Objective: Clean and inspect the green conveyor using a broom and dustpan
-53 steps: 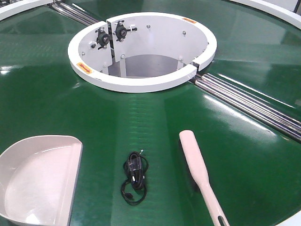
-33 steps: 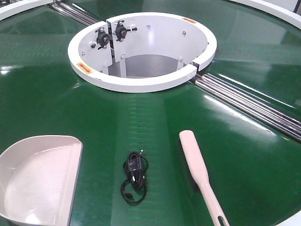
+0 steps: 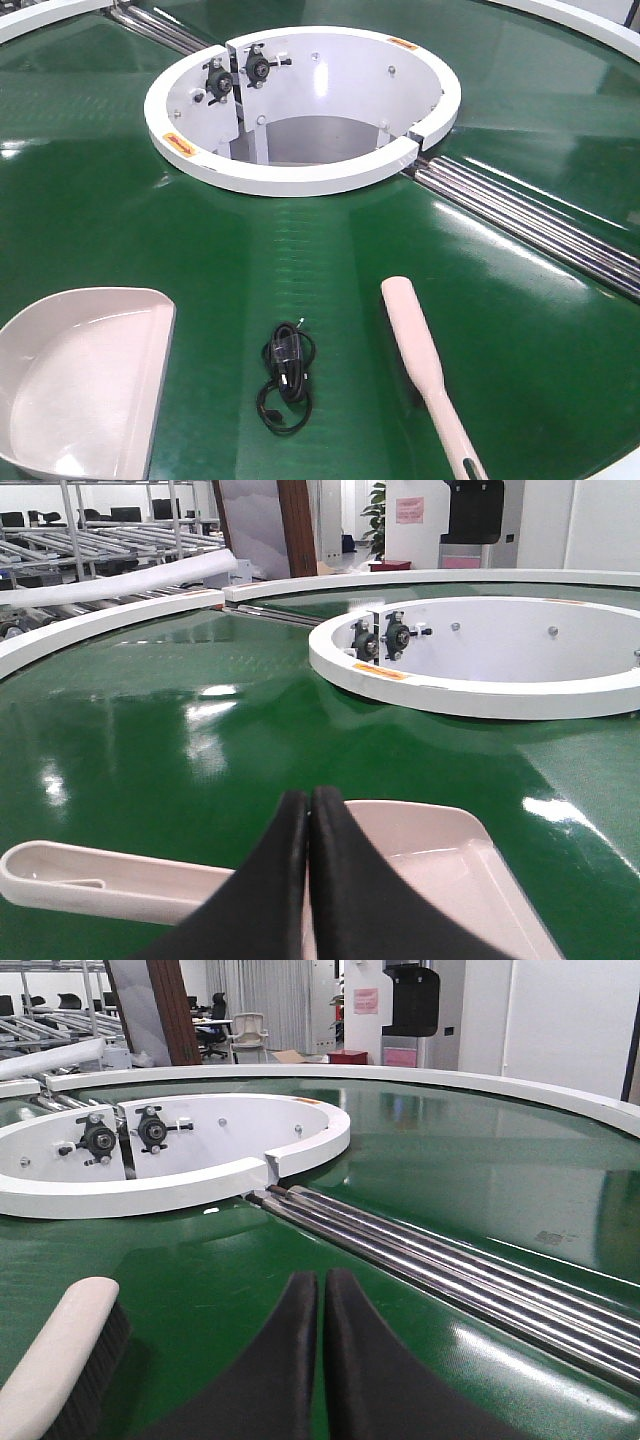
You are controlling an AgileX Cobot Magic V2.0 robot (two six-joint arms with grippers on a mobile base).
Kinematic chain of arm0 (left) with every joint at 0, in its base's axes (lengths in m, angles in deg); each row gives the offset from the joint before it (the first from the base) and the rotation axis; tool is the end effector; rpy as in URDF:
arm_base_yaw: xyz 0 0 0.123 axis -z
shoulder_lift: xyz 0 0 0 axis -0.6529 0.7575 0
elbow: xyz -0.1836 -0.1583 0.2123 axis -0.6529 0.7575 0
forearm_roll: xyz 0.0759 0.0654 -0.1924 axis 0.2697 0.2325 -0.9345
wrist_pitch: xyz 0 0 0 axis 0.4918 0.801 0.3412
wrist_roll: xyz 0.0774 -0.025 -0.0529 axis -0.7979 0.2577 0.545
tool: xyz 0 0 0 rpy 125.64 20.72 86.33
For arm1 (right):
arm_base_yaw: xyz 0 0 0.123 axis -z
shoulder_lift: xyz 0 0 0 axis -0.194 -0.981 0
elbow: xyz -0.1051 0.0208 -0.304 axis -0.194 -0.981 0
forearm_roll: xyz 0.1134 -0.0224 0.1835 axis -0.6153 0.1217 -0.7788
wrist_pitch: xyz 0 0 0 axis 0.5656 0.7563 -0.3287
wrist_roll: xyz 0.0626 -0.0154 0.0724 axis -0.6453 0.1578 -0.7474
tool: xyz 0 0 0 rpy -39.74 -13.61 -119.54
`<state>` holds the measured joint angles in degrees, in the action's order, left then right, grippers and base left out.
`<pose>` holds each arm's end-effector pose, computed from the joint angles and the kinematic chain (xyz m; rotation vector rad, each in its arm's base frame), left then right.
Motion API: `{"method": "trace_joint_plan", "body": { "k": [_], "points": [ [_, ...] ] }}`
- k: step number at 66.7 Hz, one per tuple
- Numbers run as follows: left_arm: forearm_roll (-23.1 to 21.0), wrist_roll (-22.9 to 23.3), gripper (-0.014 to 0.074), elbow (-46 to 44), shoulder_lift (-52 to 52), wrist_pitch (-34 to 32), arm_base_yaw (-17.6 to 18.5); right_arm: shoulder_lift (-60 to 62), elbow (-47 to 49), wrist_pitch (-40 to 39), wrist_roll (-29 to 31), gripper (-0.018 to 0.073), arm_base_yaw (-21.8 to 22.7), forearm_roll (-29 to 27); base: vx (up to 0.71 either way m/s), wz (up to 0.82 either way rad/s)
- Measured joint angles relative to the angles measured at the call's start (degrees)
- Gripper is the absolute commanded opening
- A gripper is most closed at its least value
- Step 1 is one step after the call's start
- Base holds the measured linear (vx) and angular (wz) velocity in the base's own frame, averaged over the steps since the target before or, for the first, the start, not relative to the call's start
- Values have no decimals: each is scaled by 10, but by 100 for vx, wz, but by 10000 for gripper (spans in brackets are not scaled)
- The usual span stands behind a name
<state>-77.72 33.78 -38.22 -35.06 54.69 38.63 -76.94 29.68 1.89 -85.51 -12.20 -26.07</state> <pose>-0.0103 -0.0013 0.1944 0.0181 1.6090 0.0620 -0.0102 -0.0010 0.1962 -0.0225 1.5917 -0.0078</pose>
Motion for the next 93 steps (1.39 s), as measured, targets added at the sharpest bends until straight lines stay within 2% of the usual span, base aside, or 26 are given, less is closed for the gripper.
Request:
{"method": "trace_joint_plan", "body": {
  "k": [14, 36, 43, 51, 56, 62, 67, 82, 93],
  "points": [
    [0, 0, -22, 0, 0, 0, 0, 0, 0, -1, 0, -5, 0, 0, 0, 0],
    [-8, 0, -22, 0, 0, -10, 0, 0, 0, -47, 0, -5, 0, 0, 0, 0],
    [-44, 1, -22, 0, 0, -67, 0, 0, 0, -96, 0, -5, 0, 0, 0, 0],
    [-92, 3, -22, 0, 0, -189, 0, 0, 2, -141, 0, -5, 0, 0, 0, 0],
    [-116, 25, -22, 0, 0, -266, 0, 0, 19, -143, 0, -5, 0, 0, 0, 0],
    [-121, 53, -22, -13, 0, -291, 0, 0, 56, -146, 0, -5, 0, 0, 0, 0],
    [-104, 62, -22, -48, 0, -282, 0, -1, 98, -138, 0, -5, 0, 0, 0, 0],
    [17, 65, -19, -195, 8, -212, 0, -81, 237, -100, -3, -5, 0, 2, 0, 0],
    [52, 65, -3, -300, 75, -130, 0, -181, 325, -57, -11, -1, 0, 3, 0, 0]
  ]
}}
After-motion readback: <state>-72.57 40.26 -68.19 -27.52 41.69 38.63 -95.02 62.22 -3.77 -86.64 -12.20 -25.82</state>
